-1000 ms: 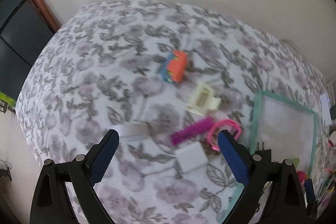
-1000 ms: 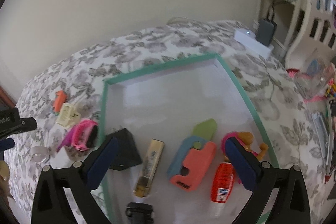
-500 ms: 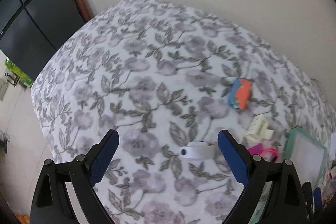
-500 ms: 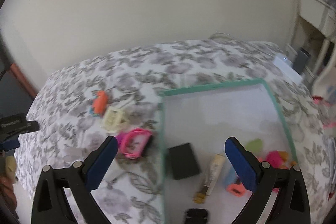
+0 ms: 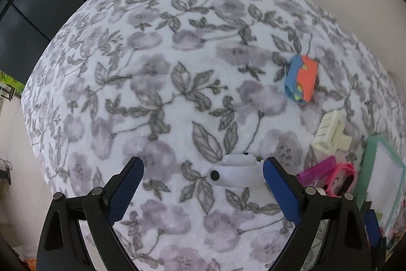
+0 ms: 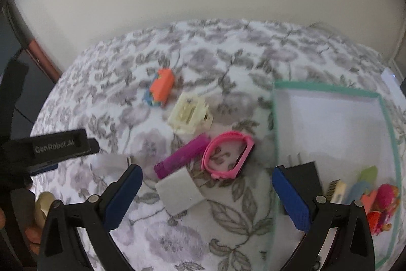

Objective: Organize rigid objects
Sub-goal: 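Move the left tool to the white watch band while the right tool reaches the white charger cube, then close the left tool on the white band while the right tool grasps the white cube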

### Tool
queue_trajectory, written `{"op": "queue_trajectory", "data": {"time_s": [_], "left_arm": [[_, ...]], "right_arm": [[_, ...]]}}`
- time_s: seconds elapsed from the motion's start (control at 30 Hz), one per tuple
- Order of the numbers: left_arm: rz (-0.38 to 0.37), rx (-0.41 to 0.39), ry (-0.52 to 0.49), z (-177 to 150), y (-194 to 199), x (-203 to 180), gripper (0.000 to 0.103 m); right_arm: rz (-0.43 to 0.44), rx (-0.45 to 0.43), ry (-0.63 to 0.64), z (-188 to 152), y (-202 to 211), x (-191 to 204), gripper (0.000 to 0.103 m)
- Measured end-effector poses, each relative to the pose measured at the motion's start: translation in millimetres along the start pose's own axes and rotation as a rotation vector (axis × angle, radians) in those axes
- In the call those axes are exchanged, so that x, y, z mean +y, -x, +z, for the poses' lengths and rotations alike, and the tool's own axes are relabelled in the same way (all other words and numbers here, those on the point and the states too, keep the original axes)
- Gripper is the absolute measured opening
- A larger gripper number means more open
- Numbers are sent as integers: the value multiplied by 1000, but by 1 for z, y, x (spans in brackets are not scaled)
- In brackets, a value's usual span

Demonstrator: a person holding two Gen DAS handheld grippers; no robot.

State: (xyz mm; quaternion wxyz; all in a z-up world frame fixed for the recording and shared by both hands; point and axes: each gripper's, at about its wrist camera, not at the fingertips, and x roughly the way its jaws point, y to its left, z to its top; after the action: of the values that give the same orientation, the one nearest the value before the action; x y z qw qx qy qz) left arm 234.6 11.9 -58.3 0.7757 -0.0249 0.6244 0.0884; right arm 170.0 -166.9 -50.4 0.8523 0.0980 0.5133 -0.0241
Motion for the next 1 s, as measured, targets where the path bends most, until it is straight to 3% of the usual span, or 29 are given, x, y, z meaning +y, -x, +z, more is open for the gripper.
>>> {"op": "queue_trajectory", "data": {"time_s": [0.13,0.27,0.4,0.67,0.77,0.93,1.0], "left_arm": [[-21,53,-10,-3,-16,-9,95],[-16,54,10,-4,-20,-11,95],[-57,68,60,-5,-25,-7,95],[-70,62,56,-2,-33,-13,95],[-31,59,39,0,-41,-20,95],[-42,79,43,0,-52,-24,84],[-37,65,40,1,-52,-25,71]], "right_arm": [[-4,49,34,-11,-18,4,101],[6,74,47,-17,-26,7,96],[0,81,75,-20,-29,13,90],[-27,86,106,-25,-37,20,79],[-34,87,126,-27,-41,25,72],[-21,78,140,-28,-41,30,57],[-7,79,145,-27,-41,31,52]]}}
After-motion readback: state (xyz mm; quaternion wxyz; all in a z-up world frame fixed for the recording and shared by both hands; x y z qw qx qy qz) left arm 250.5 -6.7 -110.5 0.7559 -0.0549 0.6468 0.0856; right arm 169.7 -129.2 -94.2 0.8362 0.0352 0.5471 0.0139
